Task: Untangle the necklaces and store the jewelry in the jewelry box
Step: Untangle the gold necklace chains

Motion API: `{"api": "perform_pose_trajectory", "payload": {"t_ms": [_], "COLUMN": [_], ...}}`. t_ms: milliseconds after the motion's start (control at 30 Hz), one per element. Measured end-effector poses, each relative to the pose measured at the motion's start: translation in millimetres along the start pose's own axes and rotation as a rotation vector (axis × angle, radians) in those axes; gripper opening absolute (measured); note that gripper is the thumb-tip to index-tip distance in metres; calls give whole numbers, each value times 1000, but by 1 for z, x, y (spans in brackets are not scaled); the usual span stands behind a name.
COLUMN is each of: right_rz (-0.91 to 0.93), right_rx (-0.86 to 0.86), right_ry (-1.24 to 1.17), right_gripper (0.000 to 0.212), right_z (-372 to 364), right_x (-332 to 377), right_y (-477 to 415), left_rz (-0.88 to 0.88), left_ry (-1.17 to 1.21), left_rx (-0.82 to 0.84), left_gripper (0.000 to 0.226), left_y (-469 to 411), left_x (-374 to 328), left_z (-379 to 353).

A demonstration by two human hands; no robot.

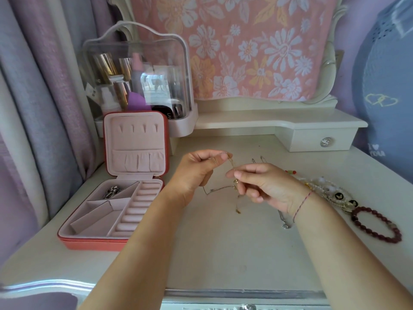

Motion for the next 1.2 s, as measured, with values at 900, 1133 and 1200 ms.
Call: {"api": "perform_pose_trajectory", "payload": {"t_ms": [900, 1133, 1200], "right_rz": [242, 206, 197], "right_rx": [-648, -473, -389], "right_ry": [321, 456, 476], "right_gripper": [59, 41, 53], "right_z": [60, 43, 35], "right_x": [31, 27, 26], "right_y": [19, 9, 8], "left_rz": [50, 30, 28], "left_ry": [-60, -40, -29], "left_rx": [161, 40, 7], "left_gripper": [19, 10, 12], "left_y": [4, 0, -1], "left_x": [6, 4, 5], "left_z": [-16, -1, 4]}}
Point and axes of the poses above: each hand's wrist, its own y-axis away from the middle knuckle, its own z-axis out of the back of the hand, x = y × z, the point moved 10 cm from there along -y, towards the middle knuckle, and after that the axes turned 1 degree about z, right-handed, at the moved point
